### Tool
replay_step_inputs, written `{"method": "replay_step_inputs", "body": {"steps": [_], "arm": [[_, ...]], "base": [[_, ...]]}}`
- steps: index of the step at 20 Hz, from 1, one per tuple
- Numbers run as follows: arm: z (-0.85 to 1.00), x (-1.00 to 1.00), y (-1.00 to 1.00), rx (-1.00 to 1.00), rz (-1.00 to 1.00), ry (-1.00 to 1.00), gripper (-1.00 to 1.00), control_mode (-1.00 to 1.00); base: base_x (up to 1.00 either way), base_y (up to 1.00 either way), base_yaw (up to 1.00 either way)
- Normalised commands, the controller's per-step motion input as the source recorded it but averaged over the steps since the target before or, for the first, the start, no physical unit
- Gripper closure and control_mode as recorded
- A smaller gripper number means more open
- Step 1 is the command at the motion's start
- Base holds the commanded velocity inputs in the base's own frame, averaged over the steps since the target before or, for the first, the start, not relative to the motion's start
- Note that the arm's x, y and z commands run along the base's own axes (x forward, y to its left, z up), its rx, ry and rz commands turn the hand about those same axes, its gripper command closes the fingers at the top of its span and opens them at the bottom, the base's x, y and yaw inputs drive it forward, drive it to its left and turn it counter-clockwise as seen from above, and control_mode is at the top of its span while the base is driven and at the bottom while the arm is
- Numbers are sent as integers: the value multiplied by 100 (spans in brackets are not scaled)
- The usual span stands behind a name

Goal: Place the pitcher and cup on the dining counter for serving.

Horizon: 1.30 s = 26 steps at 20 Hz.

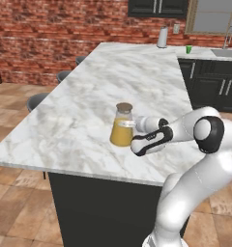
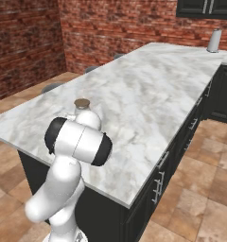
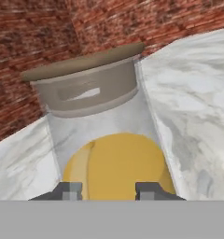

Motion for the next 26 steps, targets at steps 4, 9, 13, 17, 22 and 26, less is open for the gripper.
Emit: {"method": "replay_step_inputs", "body": {"steps": [4, 9, 13, 17, 22, 26], "arm": [[18, -46, -20, 0, 0, 9, -100, -100], [38, -74, -39, 0, 0, 16, -100, -100], [68, -85, -46, 0, -2, 18, -100, -100], [99, -70, -40, 0, -5, 18, -100, -100], [100, -63, -30, 0, -7, 26, -100, -100], [100, -70, -31, -1, -4, 45, -100, -100]], "base": [[0, 0, 0], [0, 0, 0], [0, 0, 0], [0, 0, 0], [0, 0, 0], [0, 0, 0]]}}
